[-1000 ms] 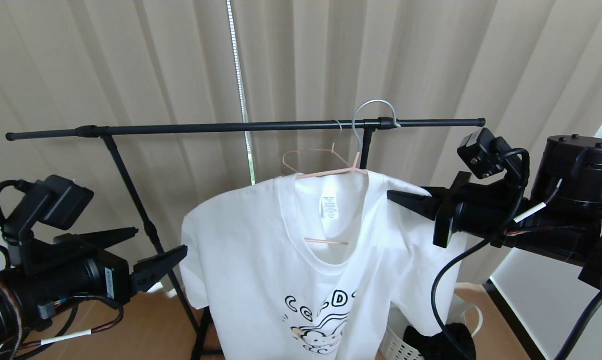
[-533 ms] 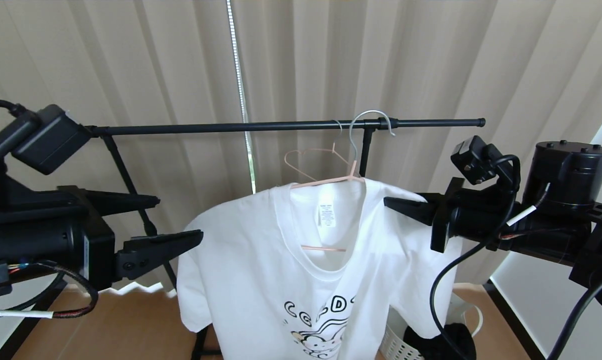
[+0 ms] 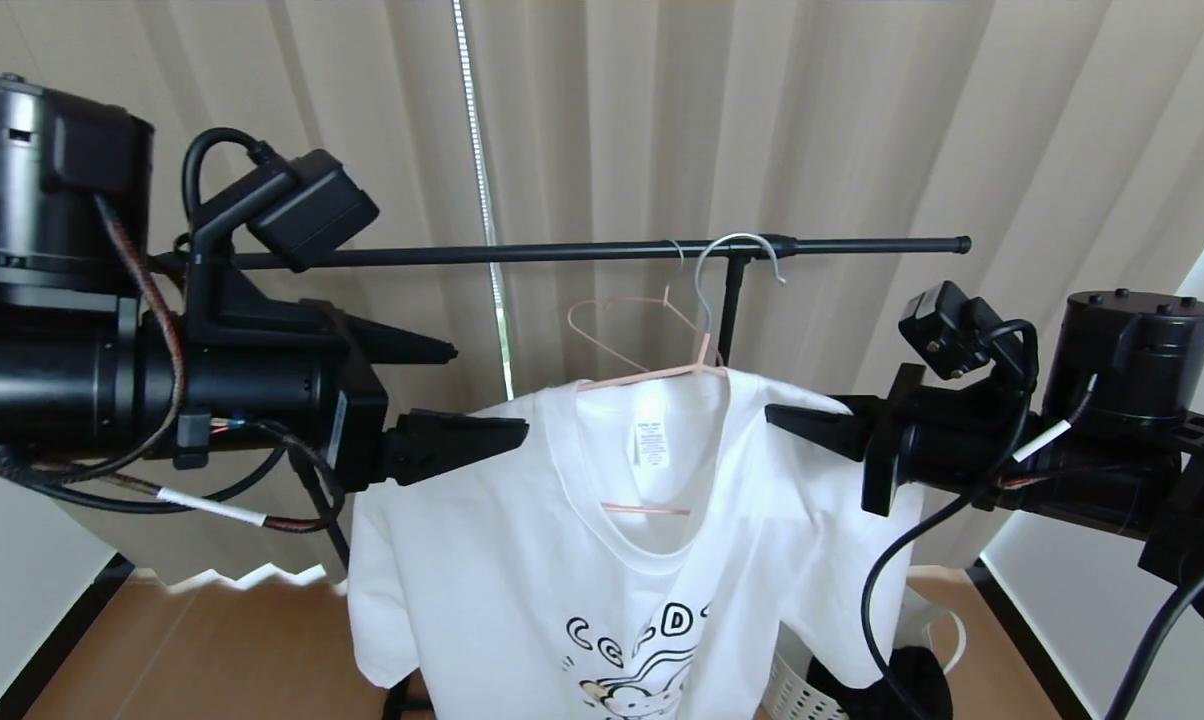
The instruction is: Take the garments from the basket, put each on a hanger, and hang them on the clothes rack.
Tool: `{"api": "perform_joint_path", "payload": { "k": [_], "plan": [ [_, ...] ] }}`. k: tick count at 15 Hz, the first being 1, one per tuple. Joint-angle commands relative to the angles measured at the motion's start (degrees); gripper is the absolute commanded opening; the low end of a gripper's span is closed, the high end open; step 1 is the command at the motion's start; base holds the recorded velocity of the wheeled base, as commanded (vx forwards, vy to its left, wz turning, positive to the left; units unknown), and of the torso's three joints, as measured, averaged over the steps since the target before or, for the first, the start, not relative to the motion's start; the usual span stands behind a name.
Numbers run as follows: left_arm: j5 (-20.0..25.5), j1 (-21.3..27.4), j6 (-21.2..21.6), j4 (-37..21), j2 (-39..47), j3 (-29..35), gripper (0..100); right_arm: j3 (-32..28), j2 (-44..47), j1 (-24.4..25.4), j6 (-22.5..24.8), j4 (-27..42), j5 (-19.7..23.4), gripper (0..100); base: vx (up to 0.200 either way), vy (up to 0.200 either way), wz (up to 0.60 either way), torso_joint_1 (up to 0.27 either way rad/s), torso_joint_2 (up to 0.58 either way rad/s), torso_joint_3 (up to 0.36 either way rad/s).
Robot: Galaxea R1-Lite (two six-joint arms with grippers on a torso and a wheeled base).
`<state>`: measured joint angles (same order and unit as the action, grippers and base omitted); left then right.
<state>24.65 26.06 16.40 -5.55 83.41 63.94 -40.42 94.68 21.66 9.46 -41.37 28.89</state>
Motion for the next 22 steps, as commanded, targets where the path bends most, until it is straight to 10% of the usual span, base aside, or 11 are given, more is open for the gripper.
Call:
{"api": "perform_joint_path", "payload": {
  "k": [1, 8, 22],
  "plan": [
    [2.2, -0.2, 1.6, -2.4, 6.6, 5.8, 100, 0.1, -0.2, 0.0, 0.0, 0.0, 0.0, 0, 0.0, 0.0, 0.0, 0.0, 0.0, 0.0],
    [4.8, -0.1, 16.3, -32.5, 14.9, 29.8, 100, 1.0, -1.3, 2.1, 0.3, 0.1, -0.2, 0, 0.0, 0.0, 0.0, 0.0, 0.0, 0.0],
    [3.2, 5.4, 19.7, -32.5, 16.9, 23.9, 100, 0.9, -1.2, 3.0, 0.3, 0.0, -0.3, 0, 0.0, 0.0, 0.0, 0.0, 0.0, 0.0]
  ]
}}
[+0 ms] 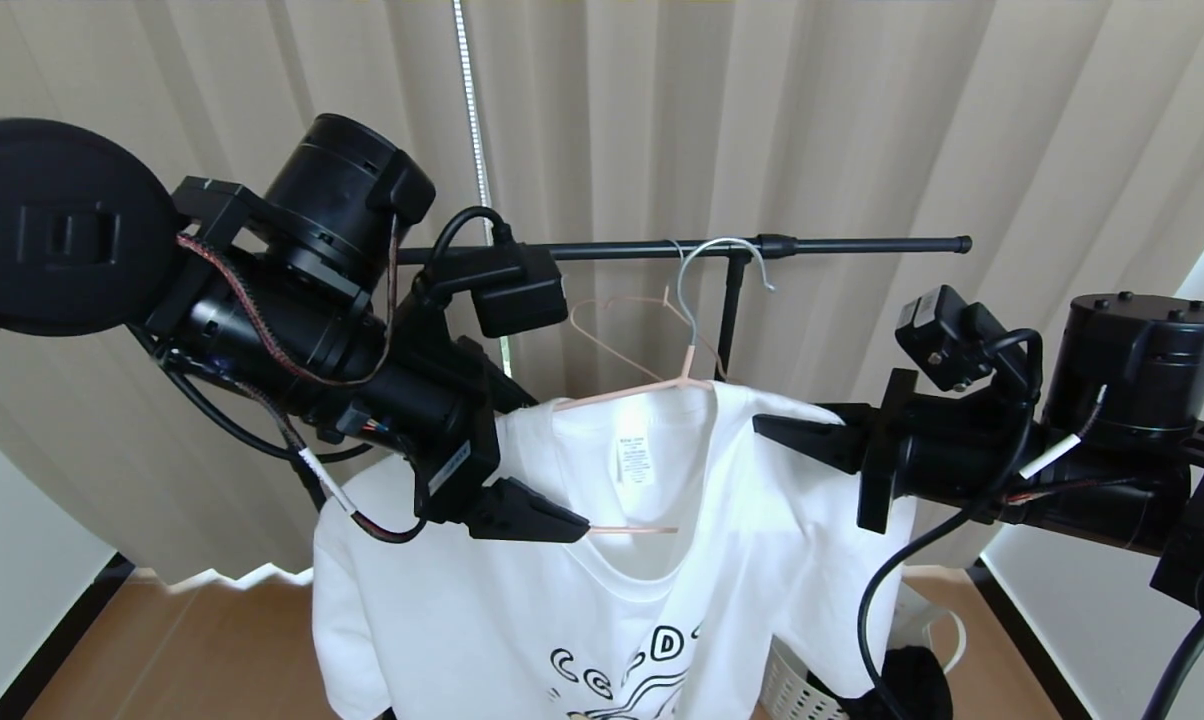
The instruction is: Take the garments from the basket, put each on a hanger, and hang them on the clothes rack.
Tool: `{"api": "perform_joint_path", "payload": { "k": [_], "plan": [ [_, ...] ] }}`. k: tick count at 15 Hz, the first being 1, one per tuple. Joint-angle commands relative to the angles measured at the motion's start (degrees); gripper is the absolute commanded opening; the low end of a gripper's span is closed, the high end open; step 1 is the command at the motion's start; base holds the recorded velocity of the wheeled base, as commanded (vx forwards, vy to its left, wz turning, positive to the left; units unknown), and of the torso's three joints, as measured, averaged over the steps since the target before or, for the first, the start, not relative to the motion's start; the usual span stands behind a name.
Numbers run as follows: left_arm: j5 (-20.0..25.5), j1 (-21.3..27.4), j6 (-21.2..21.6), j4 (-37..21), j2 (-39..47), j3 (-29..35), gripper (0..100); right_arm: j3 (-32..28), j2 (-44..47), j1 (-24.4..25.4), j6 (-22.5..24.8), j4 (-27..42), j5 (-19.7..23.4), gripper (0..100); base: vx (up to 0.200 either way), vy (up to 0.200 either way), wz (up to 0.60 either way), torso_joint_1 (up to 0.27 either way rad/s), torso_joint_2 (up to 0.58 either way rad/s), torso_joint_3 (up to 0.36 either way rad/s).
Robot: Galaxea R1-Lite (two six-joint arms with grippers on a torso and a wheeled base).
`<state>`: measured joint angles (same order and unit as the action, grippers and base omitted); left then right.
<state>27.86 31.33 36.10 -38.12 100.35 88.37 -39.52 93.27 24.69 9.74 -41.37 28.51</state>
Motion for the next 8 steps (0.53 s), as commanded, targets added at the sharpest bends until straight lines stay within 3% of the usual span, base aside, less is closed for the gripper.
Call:
{"api": "perform_joint_path", "payload": {
  "k": [1, 7, 8],
  "plan": [
    [0.0, 0.3, 0.0, 0.1, -0.1, -0.7, 100, 0.0, 0.2, 0.0, 0.0, 0.0, 0.0, 0, 0.0, 0.0, 0.0, 0.0, 0.0, 0.0],
    [-1.0, 0.8, -0.1, 1.0, 0.2, -0.8, 100, 0.0, 0.2, 0.0, 0.0, 0.0, 0.0, 0, 0.0, 0.0, 0.0, 0.0, 0.0, 0.0],
    [-2.2, 1.2, -0.1, 1.1, 0.2, -0.9, 0, 0.0, 0.2, 0.0, 0.0, 0.0, 0.0, 0, 0.0, 0.0, 0.0, 0.0, 0.0, 0.0]
  ]
}}
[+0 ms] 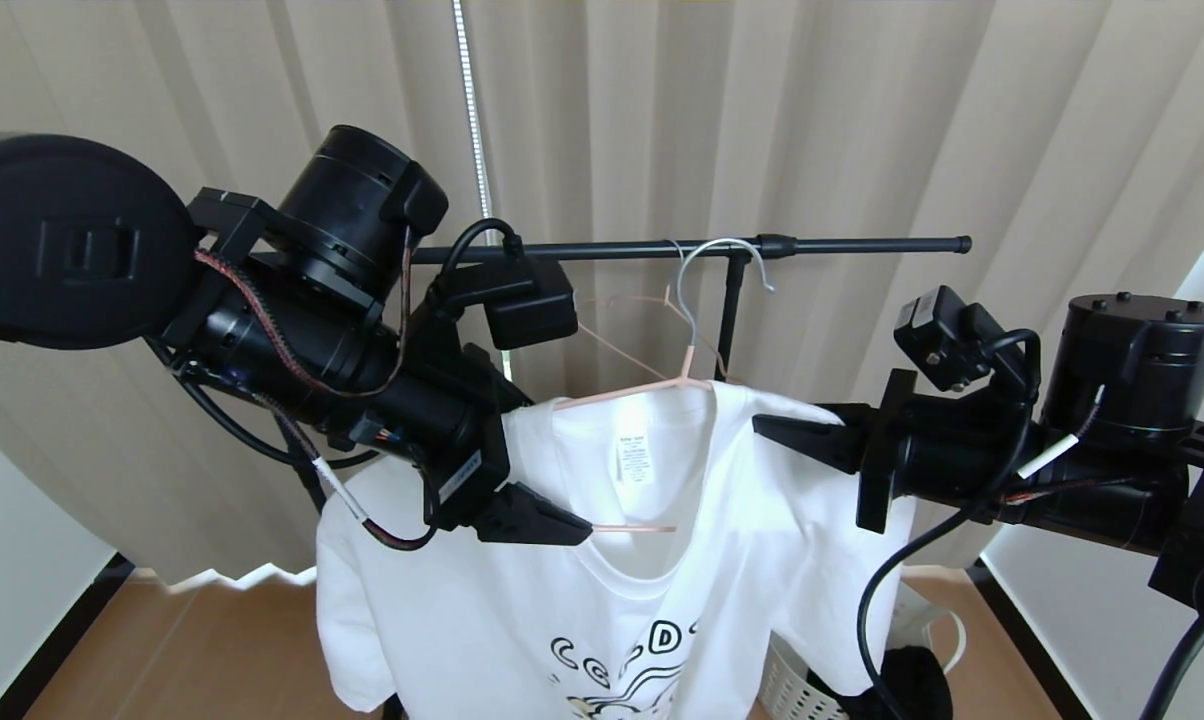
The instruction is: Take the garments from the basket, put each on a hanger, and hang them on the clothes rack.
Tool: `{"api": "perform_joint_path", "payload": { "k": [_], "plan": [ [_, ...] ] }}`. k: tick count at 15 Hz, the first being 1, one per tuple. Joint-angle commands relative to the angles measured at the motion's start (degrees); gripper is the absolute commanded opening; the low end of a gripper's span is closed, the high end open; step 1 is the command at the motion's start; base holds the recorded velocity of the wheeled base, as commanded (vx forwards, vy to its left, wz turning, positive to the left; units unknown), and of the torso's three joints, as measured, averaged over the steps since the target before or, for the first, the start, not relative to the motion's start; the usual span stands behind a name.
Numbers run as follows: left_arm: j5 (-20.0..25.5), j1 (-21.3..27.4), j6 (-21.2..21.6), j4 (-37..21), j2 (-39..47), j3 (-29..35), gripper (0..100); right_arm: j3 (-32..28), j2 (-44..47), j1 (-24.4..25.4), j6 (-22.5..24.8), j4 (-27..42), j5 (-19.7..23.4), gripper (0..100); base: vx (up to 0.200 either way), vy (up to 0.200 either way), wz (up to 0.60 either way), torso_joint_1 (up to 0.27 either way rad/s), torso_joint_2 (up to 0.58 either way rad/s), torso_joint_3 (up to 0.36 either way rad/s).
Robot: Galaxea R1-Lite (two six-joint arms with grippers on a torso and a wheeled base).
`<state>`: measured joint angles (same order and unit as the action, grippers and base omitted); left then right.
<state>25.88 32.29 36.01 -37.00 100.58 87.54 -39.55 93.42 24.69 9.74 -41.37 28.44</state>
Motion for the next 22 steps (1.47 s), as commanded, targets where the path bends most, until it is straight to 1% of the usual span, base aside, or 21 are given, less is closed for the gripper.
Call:
{"api": "perform_joint_path", "payload": {
  "k": [1, 6, 9, 12, 14, 15, 16, 19, 20, 21, 22],
  "plan": [
    [-0.3, 0.3, -0.1, 0.0, 0.0, -0.1, 0, 0.0, 0.1, 0.0, 0.0, 0.0, 0.0, 0, 0.0, 0.0, 0.0, 0.0, 0.0, 0.0],
    [-0.6, 0.4, -0.1, 0.1, -0.4, -0.1, 0, 0.0, 0.1, 0.0, 0.0, 0.0, 0.0, 0, 0.0, 0.0, 0.0, 0.0, 0.0, 0.0],
    [-2.7, 0.3, -0.2, 0.1, -0.7, -0.1, 0, 0.1, -0.1, 0.0, 0.1, -0.1, 0.0, 0, 0.0, 0.0, 0.0, 0.0, 0.0, 0.0],
    [-3.0, 0.4, -0.3, 0.6, -0.9, -0.1, 0, 0.7, -0.3, 0.0, 0.5, -2.4, 0.0, 0, 0.0, 0.0, 0.0, 0.0, 0.0, 0.0],
    [-5.2, 0.3, -1.2, 1.7, -1.3, -0.4, 0, 1.3, -0.4, 0.0, 0.6, -2.4, 0.1, 0, 0.0, 0.0, 0.0, 0.0, 0.0, 0.0],
    [-6.5, 0.3, -2.2, 2.4, -1.7, -0.8, 0, 1.6, -0.4, 0.0, 0.9, -2.4, 0.1, 100, 0.0, 0.0, 0.0, 0.0, 0.0, 0.0],
    [-7.4, 0.3, -3.1, 3.7, -2.2, -1.8, 0, 1.5, -0.4, 0.0, 1.2, -2.4, 0.2, 100, 0.0, 0.0, 0.0, 0.0, 0.0, 0.0],
    [-11.3, 0.3, -4.6, 11.2, -3.6, -5.9, 0, 1.7, -0.5, -0.1, 2.7, -2.1, 0.2, 100, 0.0, 0.0, 0.0, 0.0, 0.0, 0.0],
    [-13.9, 0.2, -5.6, 15.9, -4.6, -8.9, 0, 1.7, -0.6, -0.6, 3.9, -2.0, 0.3, 100, 0.0, 0.0, 0.0, 0.0, 0.0, 0.0],
    [-15.4, 0.2, -6.0, 18.8, -5.2, -10.8, 0, 1.6, -0.7, -1.5, 4.0, -2.0, 0.2, 100, 0.0, 0.0, 0.0, 0.0, 0.0, 0.0],
    [-16.7, 0.2, -6.3, 23.0, -6.5, -14.4, 0, 1.4, -1.0, -2.3, 4.0, -2.0, 0.3, 100, 0.0, 0.0, 0.0, 0.0, 0.0, 0.0]
  ]
}}
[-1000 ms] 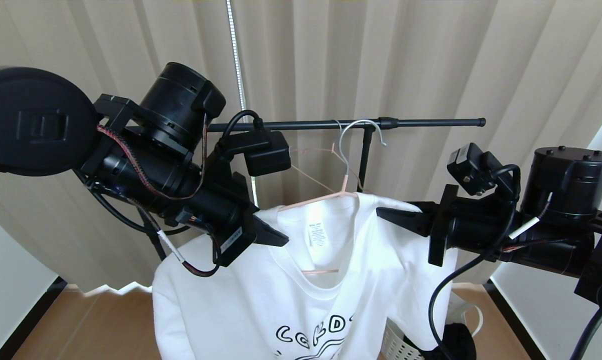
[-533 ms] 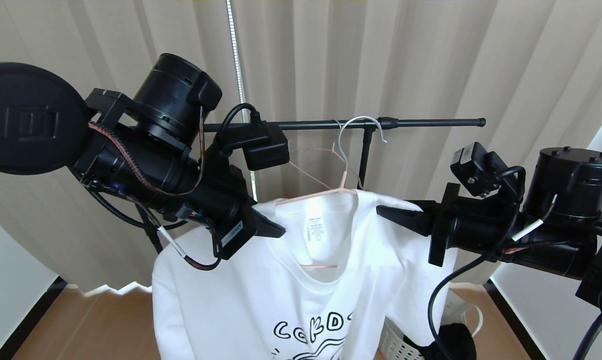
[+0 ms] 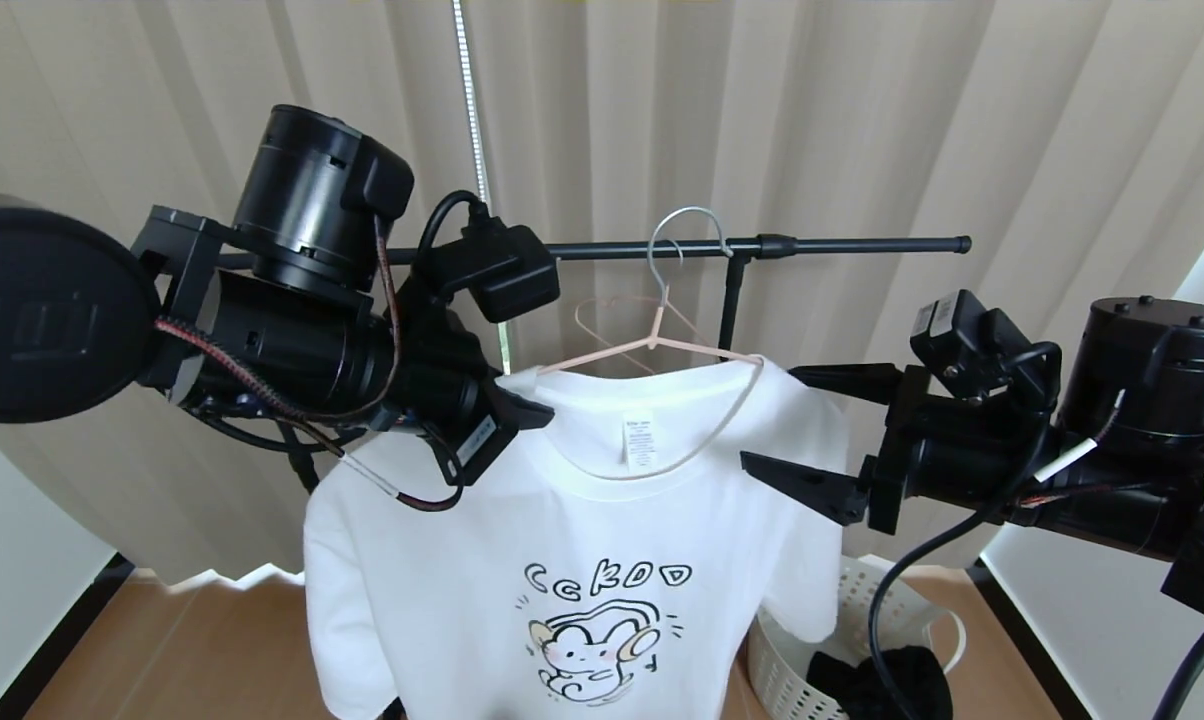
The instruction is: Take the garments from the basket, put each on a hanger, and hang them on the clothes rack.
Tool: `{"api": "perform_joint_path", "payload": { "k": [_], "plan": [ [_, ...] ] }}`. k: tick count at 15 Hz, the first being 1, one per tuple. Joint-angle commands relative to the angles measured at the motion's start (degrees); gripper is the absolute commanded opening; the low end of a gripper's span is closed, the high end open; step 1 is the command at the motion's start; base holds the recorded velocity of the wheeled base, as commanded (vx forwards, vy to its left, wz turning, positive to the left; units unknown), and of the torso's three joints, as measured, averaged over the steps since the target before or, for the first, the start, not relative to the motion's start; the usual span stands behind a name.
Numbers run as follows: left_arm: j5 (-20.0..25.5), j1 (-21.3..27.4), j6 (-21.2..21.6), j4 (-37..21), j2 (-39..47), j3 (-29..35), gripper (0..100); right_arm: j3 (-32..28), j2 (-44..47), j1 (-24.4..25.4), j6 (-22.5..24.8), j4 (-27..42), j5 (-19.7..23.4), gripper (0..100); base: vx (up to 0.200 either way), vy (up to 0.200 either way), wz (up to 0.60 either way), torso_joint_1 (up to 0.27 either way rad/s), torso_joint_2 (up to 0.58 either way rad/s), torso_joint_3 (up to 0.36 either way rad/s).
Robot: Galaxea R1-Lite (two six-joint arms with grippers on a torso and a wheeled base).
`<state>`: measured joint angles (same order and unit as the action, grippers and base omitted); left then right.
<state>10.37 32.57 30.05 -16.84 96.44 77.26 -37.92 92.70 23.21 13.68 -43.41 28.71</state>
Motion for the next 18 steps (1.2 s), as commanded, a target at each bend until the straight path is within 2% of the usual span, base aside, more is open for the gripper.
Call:
{"api": "perform_joint_path", "payload": {
  "k": [1, 6, 7, 9, 10, 12, 18],
  "plan": [
    [-1.2, -0.1, -0.3, 4.6, -3.1, -5.8, 0, -0.3, -0.5, -1.2, 0.0, 0.0, 0.0, 100, 0.0, 0.0, 0.0, 0.0, 0.0, 0.0],
    [-2.6, -0.4, -0.5, 15.3, -9.5, -17.9, 0, -1.5, 0.6, -5.4, 0.8, 0.2, -0.1, 100, 0.0, 0.0, 0.0, 0.0, 0.0, 0.0],
    [-3.0, -0.5, -0.5, 16.7, -10.2, -19.3, 0, -1.5, 1.0, -5.8, 1.8, 0.2, -0.1, 100, 0.0, 0.0, 0.0, 0.0, 0.0, 0.0],
    [-5.6, -1.2, -0.6, 21.1, -12.6, -23.5, 0, -1.2, 3.3, -6.5, 6.9, 0.2, -0.1, 100, 0.0, 0.0, 0.0, 0.0, 0.0, 0.0],
    [-5.6, -1.2, -2.0, 22.5, -13.8, -25.1, 0, -0.9, 4.0, -6.5, 8.4, 0.2, -0.1, 100, 0.0, 0.0, 0.0, 0.0, 0.0, 0.0],
    [-5.7, -1.2, -4.7, 23.6, -15.8, -26.7, 0, -0.6, 5.6, -6.5, 10.3, 0.2, -0.3, 100, 0.0, 0.0, 0.0, 0.0, 0.0, 0.0],
    [-5.6, -1.2, -5.0, 23.5, -21.0, -30.1, 0, -2.1, 11.4, -6.4, 11.2, -0.4, -2.3, 100, 0.0, 0.0, 0.0, 0.0, 0.0, 0.0]
  ]
}}
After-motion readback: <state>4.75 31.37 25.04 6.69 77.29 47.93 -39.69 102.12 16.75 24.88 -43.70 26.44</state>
